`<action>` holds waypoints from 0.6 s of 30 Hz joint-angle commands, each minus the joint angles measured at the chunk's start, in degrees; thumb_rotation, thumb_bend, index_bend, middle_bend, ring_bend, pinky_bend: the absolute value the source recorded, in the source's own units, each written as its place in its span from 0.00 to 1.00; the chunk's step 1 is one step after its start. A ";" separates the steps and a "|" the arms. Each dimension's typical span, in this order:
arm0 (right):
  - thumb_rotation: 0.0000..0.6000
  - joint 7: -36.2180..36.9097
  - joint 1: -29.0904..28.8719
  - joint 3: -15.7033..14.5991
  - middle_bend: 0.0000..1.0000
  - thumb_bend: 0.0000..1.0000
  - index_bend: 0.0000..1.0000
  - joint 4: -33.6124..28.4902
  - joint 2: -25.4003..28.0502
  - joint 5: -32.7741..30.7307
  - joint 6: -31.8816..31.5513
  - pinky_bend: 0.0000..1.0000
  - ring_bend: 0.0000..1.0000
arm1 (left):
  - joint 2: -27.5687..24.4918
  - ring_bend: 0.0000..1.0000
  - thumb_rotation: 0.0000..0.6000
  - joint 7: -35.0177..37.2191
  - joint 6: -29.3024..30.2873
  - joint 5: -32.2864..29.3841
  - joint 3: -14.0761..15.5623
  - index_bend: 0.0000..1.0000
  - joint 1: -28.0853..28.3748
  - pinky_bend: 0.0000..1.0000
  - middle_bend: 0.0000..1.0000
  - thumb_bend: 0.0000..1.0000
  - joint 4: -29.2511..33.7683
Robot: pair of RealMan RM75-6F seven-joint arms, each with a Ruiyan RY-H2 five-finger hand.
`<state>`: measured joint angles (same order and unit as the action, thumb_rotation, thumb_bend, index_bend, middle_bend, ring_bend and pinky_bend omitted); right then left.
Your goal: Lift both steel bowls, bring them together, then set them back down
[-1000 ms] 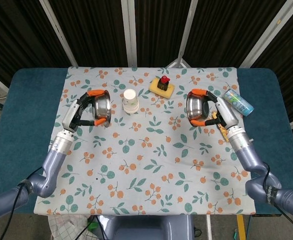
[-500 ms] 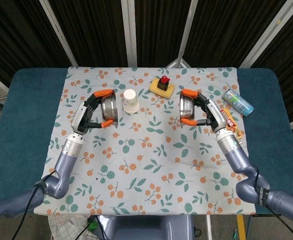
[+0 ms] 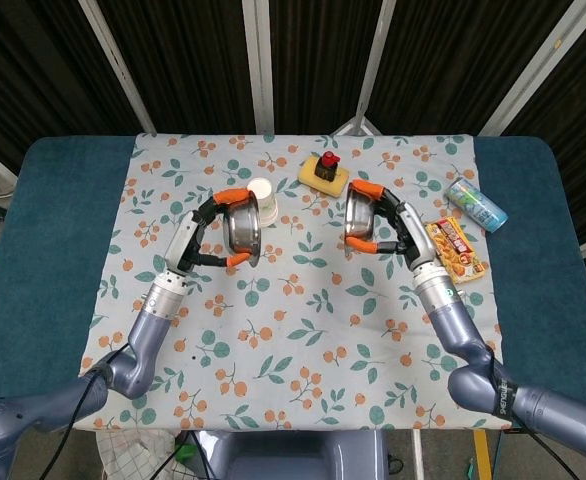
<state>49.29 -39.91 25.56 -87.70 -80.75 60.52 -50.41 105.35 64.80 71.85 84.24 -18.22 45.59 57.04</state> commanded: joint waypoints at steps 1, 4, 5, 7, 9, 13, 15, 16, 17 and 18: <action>1.00 -1.97 -0.32 0.60 0.30 0.07 0.43 -1.41 -0.30 -0.80 -0.44 0.21 0.33 | 0.29 0.18 1.00 -0.34 0.48 0.10 -0.23 0.46 0.44 0.41 0.31 0.07 0.48; 1.00 -3.83 -0.52 0.96 0.30 0.08 0.43 -3.21 -0.37 -1.48 -0.70 0.21 0.33 | 0.49 0.18 1.00 -0.98 0.96 0.14 -0.39 0.46 0.77 0.41 0.31 0.07 0.90; 1.00 -4.49 -0.59 1.08 0.30 0.08 0.43 -3.78 -0.44 -1.83 -0.81 0.21 0.33 | 0.55 0.18 1.00 -1.22 1.10 0.22 -0.34 0.46 0.86 0.41 0.31 0.07 1.00; 1.00 -5.61 -0.73 1.37 0.30 0.08 0.43 -5.13 -0.64 -2.54 -1.07 0.21 0.33 | 0.69 0.18 1.00 -1.62 1.38 0.22 -0.32 0.46 0.95 0.41 0.31 0.07 1.16; 1.00 -6.39 -0.81 1.64 0.30 0.08 0.43 -6.76 -0.75 -3.28 -1.08 0.21 0.33 | 0.70 0.18 1.00 -1.57 1.53 0.16 -0.29 0.46 0.96 0.41 0.31 0.06 1.57; 1.00 -8.02 -0.94 2.14 0.30 0.08 0.43 -9.58 -0.65 -4.68 -0.96 0.21 0.33 | 0.60 0.18 1.00 -1.81 1.94 0.20 -0.09 0.46 0.90 0.41 0.31 0.06 2.05; 1.00 -9.55 -1.36 2.16 0.30 0.08 0.43 -10.56 -1.14 -5.25 -1.25 0.21 0.33 | 0.83 0.18 1.00 -2.05 2.43 0.39 0.02 0.46 0.93 0.41 0.31 0.06 2.13; 1.00 -10.21 -1.53 2.19 0.30 0.09 0.43 -10.95 -1.37 -5.72 -1.37 0.21 0.33 | 0.96 0.18 1.00 -2.07 2.60 0.44 0.04 0.46 0.95 0.41 0.31 0.06 2.17; 1.00 -10.73 -1.66 2.25 0.30 0.09 0.43 -11.33 -1.55 -6.15 -1.42 0.21 0.33 | 1.08 0.18 1.00 -2.08 2.75 0.49 0.05 0.46 1.01 0.41 0.31 0.06 2.17; 1.00 -11.23 -1.80 2.26 0.30 0.09 0.43 -11.69 -1.77 -6.54 -1.45 0.21 0.33 | 1.25 0.18 1.00 -2.16 2.95 0.56 0.03 0.46 1.10 0.41 0.31 0.06 2.15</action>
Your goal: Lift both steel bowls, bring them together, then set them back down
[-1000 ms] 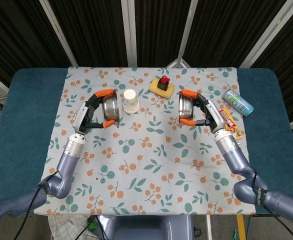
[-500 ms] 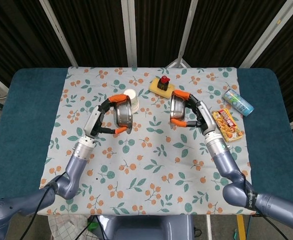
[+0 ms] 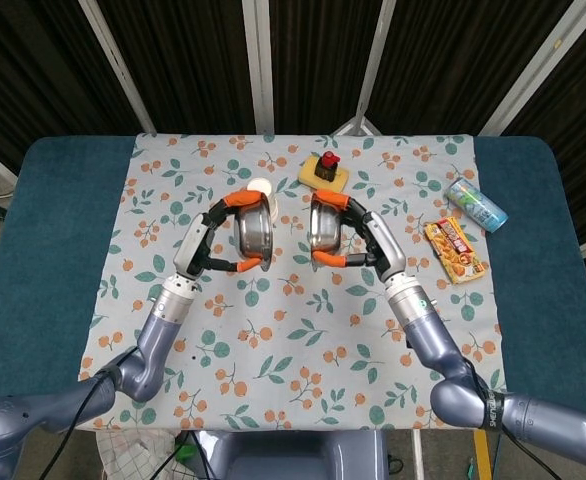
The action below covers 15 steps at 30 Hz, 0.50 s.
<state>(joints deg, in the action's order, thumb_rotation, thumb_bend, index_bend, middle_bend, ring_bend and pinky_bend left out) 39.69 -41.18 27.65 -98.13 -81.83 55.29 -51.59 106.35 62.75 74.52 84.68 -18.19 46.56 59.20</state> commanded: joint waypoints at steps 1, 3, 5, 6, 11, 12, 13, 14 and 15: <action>1.00 -2.27 -0.67 0.12 0.30 0.09 0.43 -1.50 -0.91 -1.65 -0.38 0.21 0.33 | 0.45 0.18 1.00 -0.24 0.51 0.18 -0.02 0.46 0.20 0.41 0.31 0.06 -0.03; 1.00 -3.55 -0.93 -0.09 0.30 0.09 0.43 -1.79 -1.39 -2.20 -0.57 0.21 0.33 | 0.81 0.18 1.00 -0.40 0.88 0.37 0.03 0.46 0.37 0.41 0.31 0.06 -0.03; 1.00 -4.32 -1.05 -0.17 0.30 0.09 0.43 -2.09 -1.92 -2.82 -0.73 0.21 0.33 | 1.23 0.18 1.00 -0.67 1.36 0.63 0.10 0.46 0.52 0.41 0.31 0.06 -0.06; 1.00 -4.56 -1.10 -0.17 0.30 0.09 0.43 -2.24 -2.13 -3.10 -0.72 0.21 0.33 | 1.49 0.18 1.00 -0.91 1.54 0.75 0.20 0.46 0.61 0.41 0.31 0.06 -0.18; 1.00 -5.55 -1.33 -0.07 0.30 0.09 0.43 -3.05 -2.88 -3.86 -0.40 0.21 0.33 | 3.29 0.18 1.00 -0.53 1.19 0.71 0.62 0.46 1.21 0.41 0.31 0.06 -1.25; 1.00 -5.66 -1.34 0.05 0.30 0.09 0.43 -3.24 -2.94 -4.06 -0.36 0.21 0.33 | 3.66 0.18 1.00 -0.50 1.10 0.65 0.70 0.46 1.29 0.41 0.31 0.06 -1.59; 1.00 -5.73 -1.35 0.20 0.30 0.09 0.43 -3.44 -2.96 -4.28 -0.28 0.22 0.33 | 4.04 0.18 1.00 -0.43 0.99 0.60 0.80 0.46 1.38 0.41 0.31 0.06 -1.96; 1.00 -5.77 -1.35 0.34 0.30 0.09 0.43 -3.65 -2.94 -4.49 -0.15 0.22 0.33 | 4.39 0.18 1.00 -0.27 0.86 0.56 0.91 0.46 1.46 0.41 0.31 0.06 -2.33; 1.00 -5.79 -1.33 0.47 0.30 0.09 0.43 -3.88 -2.87 -4.67 0.02 0.23 0.33 | 4.73 0.18 1.00 -0.07 0.73 0.54 1.02 0.46 1.54 0.41 0.31 0.06 -2.70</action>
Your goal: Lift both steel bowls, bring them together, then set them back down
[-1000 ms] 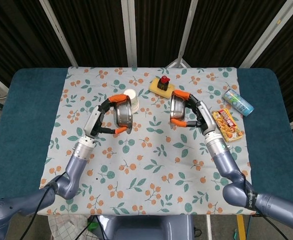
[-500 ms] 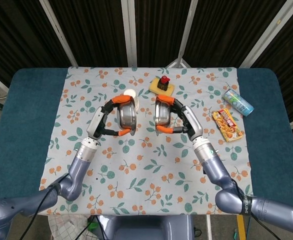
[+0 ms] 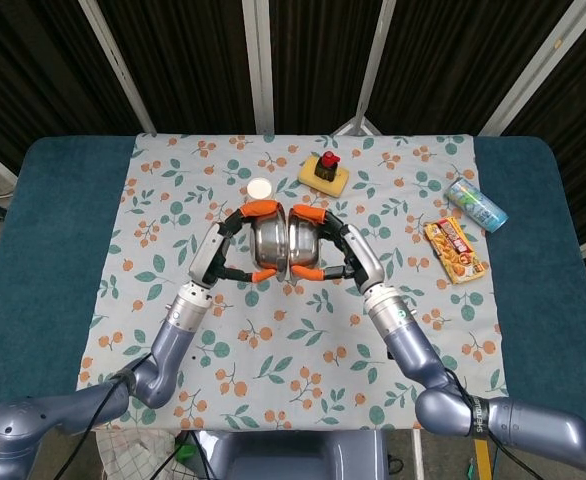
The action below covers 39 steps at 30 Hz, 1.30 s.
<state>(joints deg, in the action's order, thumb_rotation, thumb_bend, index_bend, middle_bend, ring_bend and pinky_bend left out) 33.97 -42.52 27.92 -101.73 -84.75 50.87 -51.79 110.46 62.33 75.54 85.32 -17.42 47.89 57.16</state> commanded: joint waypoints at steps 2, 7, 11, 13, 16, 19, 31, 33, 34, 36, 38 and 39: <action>1.00 -0.05 0.11 0.43 0.30 0.09 0.43 -0.69 0.25 -0.54 0.55 0.23 0.33 | 1.30 0.18 1.00 0.50 -0.43 -0.12 0.39 0.46 0.39 0.41 0.31 0.06 -1.55; 1.00 -0.17 0.61 0.86 0.30 0.09 0.43 -0.96 0.98 -0.79 0.90 0.23 0.33 | 2.13 0.18 1.00 1.07 -0.26 0.13 0.53 0.46 0.78 0.41 0.31 0.06 -3.12; 1.00 0.78 1.29 1.72 0.30 0.09 0.43 0.06 1.72 -1.09 1.18 0.23 0.33 | 1.52 0.18 1.00 0.57 1.19 0.65 0.24 0.46 0.73 0.41 0.31 0.06 -3.21; 1.00 1.22 1.53 1.96 0.30 0.09 0.43 0.62 1.95 -1.01 1.52 0.23 0.33 | 0.91 0.18 1.00 0.26 1.78 0.72 -0.02 0.46 0.62 0.41 0.31 0.06 -2.74; 1.00 1.95 1.86 2.09 0.30 0.09 0.43 0.92 2.01 -0.79 2.08 0.23 0.33 | 0.15 0.18 1.00 -0.18 2.09 0.64 -0.06 0.46 0.34 0.41 0.31 0.06 -1.88; 1.00 2.46 2.01 2.13 0.30 0.09 0.43 1.21 1.84 -0.57 2.54 0.23 0.33 | -0.11 0.18 1.00 -0.59 2.11 0.62 0.41 0.46 -0.06 0.41 0.31 0.06 -1.50; 1.00 1.93 2.25 1.61 0.30 0.09 0.43 -0.72 1.90 0.31 3.64 0.23 0.33 | 1.66 0.18 1.00 -0.74 2.08 1.16 1.29 0.46 0.48 0.41 0.31 0.06 -3.58; 1.00 1.69 2.36 1.45 0.30 0.09 0.43 -1.29 2.04 0.35 3.67 0.23 0.33 | 2.02 0.18 1.00 -0.87 2.06 1.28 1.10 0.46 0.96 0.41 0.31 0.06 -3.80; 1.00 1.62 2.40 1.39 0.30 0.09 0.43 -1.60 2.12 0.30 3.78 0.23 0.33 | 2.25 0.18 1.00 -1.04 2.03 1.36 0.96 0.46 1.30 0.41 0.31 0.06 -3.89; 1.00 1.61 2.43 1.28 0.30 0.09 0.43 -2.09 2.25 0.36 4.11 0.23 0.33 | 2.60 0.18 1.00 -1.51 1.91 1.61 1.03 0.46 1.76 0.41 0.31 0.06 -4.06; 1.00 1.57 2.48 1.27 0.30 0.09 0.43 -2.31 2.35 0.51 4.21 0.23 0.33 | 2.94 0.18 1.00 -1.86 1.89 1.67 1.10 0.46 1.97 0.41 0.31 0.06 -4.36; 1.00 1.58 2.50 1.28 0.30 0.09 0.43 -2.33 2.38 0.54 4.25 0.23 0.33 | 3.07 0.18 1.00 -1.92 1.96 1.68 1.14 0.46 1.99 0.41 0.31 0.06 -4.51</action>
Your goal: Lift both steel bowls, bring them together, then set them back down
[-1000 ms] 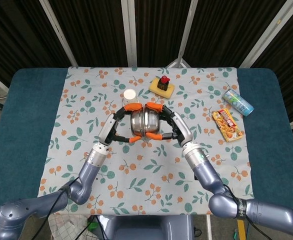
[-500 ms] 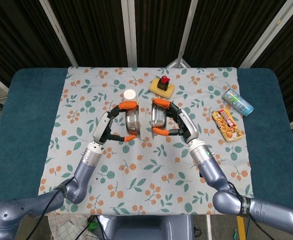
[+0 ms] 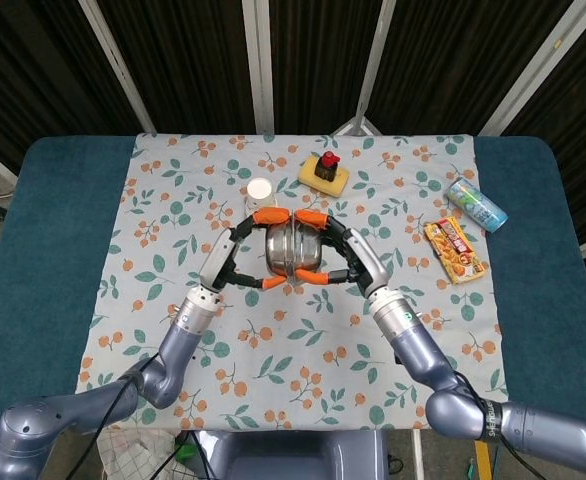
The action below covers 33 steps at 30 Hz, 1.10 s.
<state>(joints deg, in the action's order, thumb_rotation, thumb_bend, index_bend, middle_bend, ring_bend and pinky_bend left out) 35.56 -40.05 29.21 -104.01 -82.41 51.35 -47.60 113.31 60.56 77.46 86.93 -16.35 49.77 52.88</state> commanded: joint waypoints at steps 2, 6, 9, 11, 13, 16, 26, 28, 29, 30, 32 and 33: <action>1.00 0.08 0.13 0.05 0.30 0.09 0.43 0.05 0.11 0.01 0.08 0.23 0.33 | 0.34 0.18 1.00 -0.16 0.19 0.02 0.18 0.46 0.00 0.41 0.31 0.06 -0.56; 1.00 0.46 0.47 0.29 0.30 0.09 0.43 0.54 0.46 -0.25 0.10 0.23 0.33 | -0.09 0.18 1.00 0.31 0.33 -0.29 0.34 0.46 -0.56 0.41 0.31 0.06 -1.14; 1.00 1.00 0.75 0.64 0.30 0.09 0.44 1.02 0.87 -0.44 0.34 0.23 0.33 | -0.86 0.18 1.00 0.85 0.70 -0.44 0.34 0.46 -1.08 0.41 0.31 0.06 -1.16; 1.00 1.17 0.92 0.81 0.30 0.09 0.44 1.44 1.19 -0.30 0.44 0.23 0.33 | -1.78 0.18 1.00 0.66 1.05 -0.27 0.45 0.46 -1.40 0.41 0.31 0.06 -0.86; 1.00 0.91 1.16 0.81 0.30 0.09 0.44 1.92 1.63 0.44 0.23 0.23 0.33 | -3.52 0.18 1.00 -0.57 1.25 0.14 0.71 0.46 -1.71 0.41 0.31 0.06 0.13; 1.00 -0.63 1.74 0.13 0.30 0.09 0.44 2.88 2.27 2.64 -1.12 0.23 0.33 | -6.64 0.18 1.00 -4.53 1.56 0.09 0.43 0.48 -2.32 0.41 0.31 0.06 2.62; 1.00 -11.03 3.09 -7.15 0.30 0.10 0.45 11.49 4.26 16.13 -5.52 0.23 0.33 | -26.31 0.14 1.00 -38.68 -12.26 -12.60 0.67 0.47 -6.14 0.39 0.32 0.05 28.53; 1.00 -12.66 3.09 -8.68 0.30 0.10 0.46 14.13 4.02 18.59 -6.30 0.23 0.33 | -30.03 0.14 1.00 -47.35 -14.94 -18.20 0.52 0.48 -6.63 0.39 0.32 0.05 34.26; 1.00 -13.42 3.01 -9.53 0.30 0.10 0.46 15.69 3.77 20.10 -6.69 0.23 0.33 | -31.78 0.14 1.00 -51.43 -16.01 -21.16 0.49 0.48 -6.76 0.39 0.33 0.05 37.15; 1.00 -13.84 2.90 -10.25 0.30 0.10 0.46 17.16 3.41 21.51 -7.09 0.23 0.33 | -33.13 0.14 1.00 -55.08 -16.79 -24.44 0.37 0.48 -6.81 0.39 0.33 0.05 39.68; 1.00 -14.79 2.53 -11.72 0.30 0.10 0.46 20.39 2.52 24.36 -7.89 0.23 0.33 | -35.22 0.14 1.00 -62.03 -18.17 -32.02 0.20 0.47 -6.41 0.39 0.33 0.05 44.04; 1.00 -15.71 2.23 -12.68 0.30 0.10 0.46 22.34 2.03 26.09 -8.26 0.23 0.33 | -36.03 0.14 1.00 -64.68 -18.63 -35.48 0.06 0.47 -6.02 0.38 0.33 0.05 45.86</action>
<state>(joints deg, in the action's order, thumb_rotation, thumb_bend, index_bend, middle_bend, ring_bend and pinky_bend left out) 21.96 -37.38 18.93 -85.37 -79.31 73.93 -54.48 85.92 11.12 65.10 67.27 -15.83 44.38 85.68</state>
